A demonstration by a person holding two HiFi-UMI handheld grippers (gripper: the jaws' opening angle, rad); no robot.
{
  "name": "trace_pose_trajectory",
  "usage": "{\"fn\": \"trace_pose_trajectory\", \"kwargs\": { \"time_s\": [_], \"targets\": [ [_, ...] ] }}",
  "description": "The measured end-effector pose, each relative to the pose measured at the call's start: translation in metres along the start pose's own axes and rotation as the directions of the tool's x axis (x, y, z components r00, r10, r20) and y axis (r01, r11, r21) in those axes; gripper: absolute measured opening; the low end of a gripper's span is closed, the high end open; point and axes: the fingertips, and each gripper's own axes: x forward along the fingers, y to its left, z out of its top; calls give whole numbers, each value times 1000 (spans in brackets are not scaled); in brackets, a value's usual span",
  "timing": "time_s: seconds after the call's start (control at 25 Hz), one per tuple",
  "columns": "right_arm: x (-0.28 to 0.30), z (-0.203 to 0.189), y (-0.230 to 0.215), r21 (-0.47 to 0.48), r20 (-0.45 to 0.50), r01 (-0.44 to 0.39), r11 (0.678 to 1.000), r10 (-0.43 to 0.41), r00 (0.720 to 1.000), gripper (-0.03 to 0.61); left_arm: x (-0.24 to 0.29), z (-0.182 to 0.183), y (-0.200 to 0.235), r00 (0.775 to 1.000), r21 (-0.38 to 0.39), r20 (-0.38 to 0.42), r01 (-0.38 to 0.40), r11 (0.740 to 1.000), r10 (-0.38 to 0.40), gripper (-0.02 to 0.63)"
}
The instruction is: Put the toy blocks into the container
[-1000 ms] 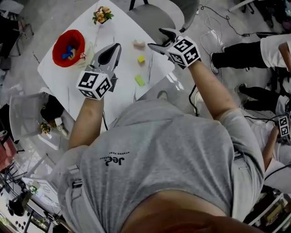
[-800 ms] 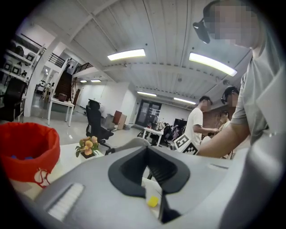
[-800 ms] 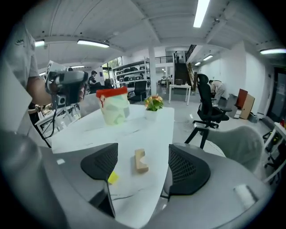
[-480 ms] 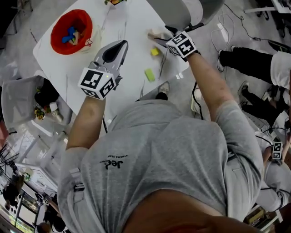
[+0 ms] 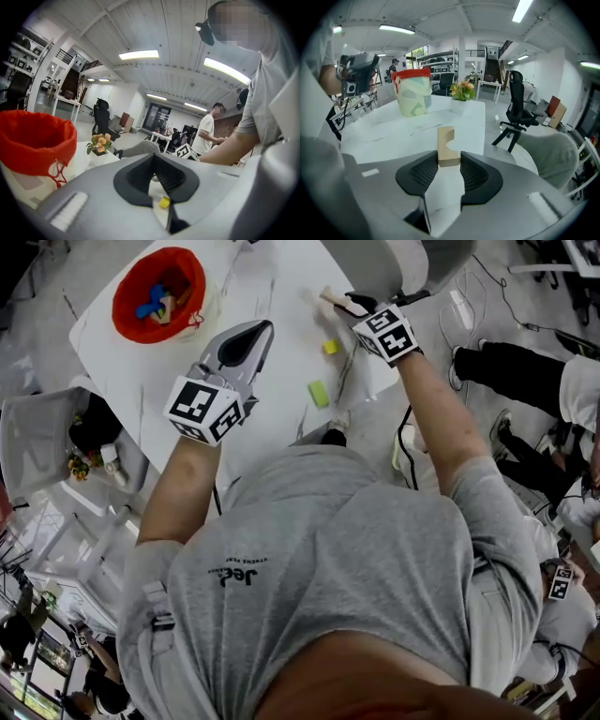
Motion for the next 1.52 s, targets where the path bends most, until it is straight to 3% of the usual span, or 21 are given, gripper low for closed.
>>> {"fn": "trace_pose_trajectory", "kwargs": {
  "time_s": [0.36,0.72,1.04,1.24,1.28,1.32,1.52],
  "targets": [
    [-59,159,25,-111,196,-26,993,48,979,149,-55,67,30,991,63,98,-93,994,86,58],
    [-58,295,94,-244,261,-100,965,165,951,149,-129,108,76,962,66,172,-224,972,210,58],
    [-13,348,151,-323,193,-160,933,230,954,150,-183,116,104,937,32,205,-295,955,283,58],
    [16,362,166,-286,204,-170,943,233,951,152,-207,111,114,928,23,210,-320,947,308,58],
    [19,365,169,-264,216,-187,946,247,945,216,-210,111,115,926,23,210,-325,946,313,58],
    [21,369,172,-242,226,-210,947,265,937,330,-213,111,117,925,21,210,-328,944,317,58],
    [16,378,181,-226,263,-246,943,302,916,345,-214,109,121,929,15,205,-319,948,310,58]
  ]
}}
